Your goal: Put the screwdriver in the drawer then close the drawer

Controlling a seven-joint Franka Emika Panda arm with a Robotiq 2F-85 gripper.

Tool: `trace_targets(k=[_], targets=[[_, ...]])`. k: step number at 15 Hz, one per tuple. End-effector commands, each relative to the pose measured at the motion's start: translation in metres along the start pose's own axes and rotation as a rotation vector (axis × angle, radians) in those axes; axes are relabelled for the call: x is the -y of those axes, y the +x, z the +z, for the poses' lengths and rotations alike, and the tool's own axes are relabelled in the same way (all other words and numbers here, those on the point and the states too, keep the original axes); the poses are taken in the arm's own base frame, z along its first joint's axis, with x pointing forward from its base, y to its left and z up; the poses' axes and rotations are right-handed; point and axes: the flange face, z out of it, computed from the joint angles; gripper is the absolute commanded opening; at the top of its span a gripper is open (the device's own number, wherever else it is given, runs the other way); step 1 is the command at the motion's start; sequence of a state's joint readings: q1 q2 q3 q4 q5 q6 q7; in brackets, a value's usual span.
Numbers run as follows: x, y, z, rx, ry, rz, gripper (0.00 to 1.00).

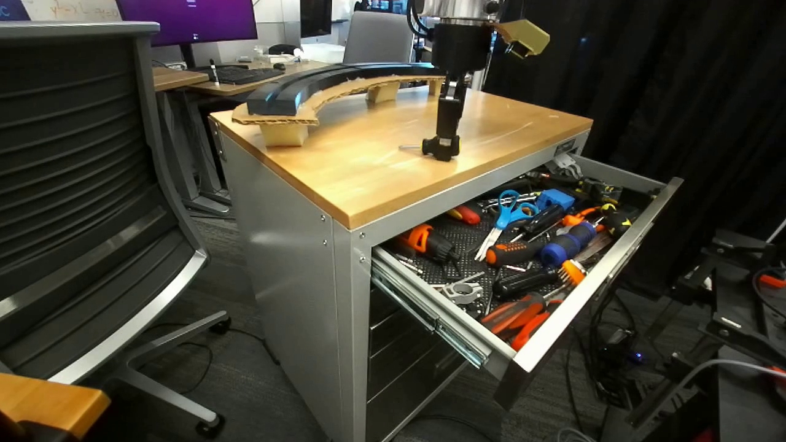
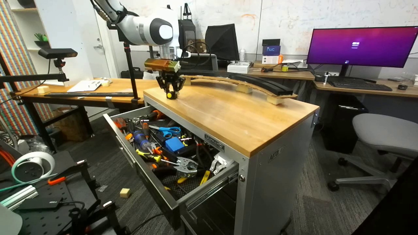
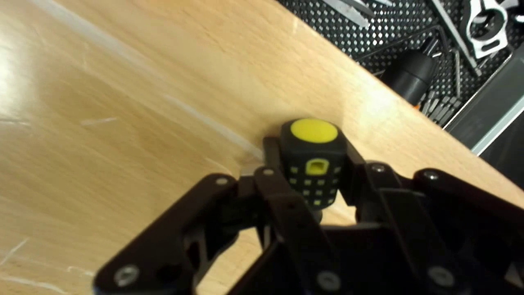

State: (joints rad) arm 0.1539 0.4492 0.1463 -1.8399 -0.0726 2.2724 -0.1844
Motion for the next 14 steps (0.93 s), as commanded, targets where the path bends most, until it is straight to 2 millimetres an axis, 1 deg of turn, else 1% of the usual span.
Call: trace_targets(k=[1, 2, 5, 7, 9, 10, 11, 12, 14], targets=[[0.025, -0.007, -0.003, 0.081, 0.057, -0.17, 0.09], [0.038, -0.012, 0.0, 0.109, 0.064, -0.212, 0.09], [0.068, -0.027, 0.0, 0.153, 0.094, -0.354, 0.09], [0.079, -0.037, 0.001, 0.178, 0.112, -0.456, 0.09], [0.084, -0.046, 0.004, 0.226, 0.133, -0.555, 0.09], [0.082, -0.049, 0.008, 0.28, 0.143, -0.58, 0.32], [0.077, -0.05, 0.011, 0.3, 0.1, -0.506, 0.59], [0.072, -0.049, 0.014, 0.285, 0.072, -0.475, 0.61], [0.063, -0.049, 0.015, 0.275, 0.03, -0.418, 0.73]])
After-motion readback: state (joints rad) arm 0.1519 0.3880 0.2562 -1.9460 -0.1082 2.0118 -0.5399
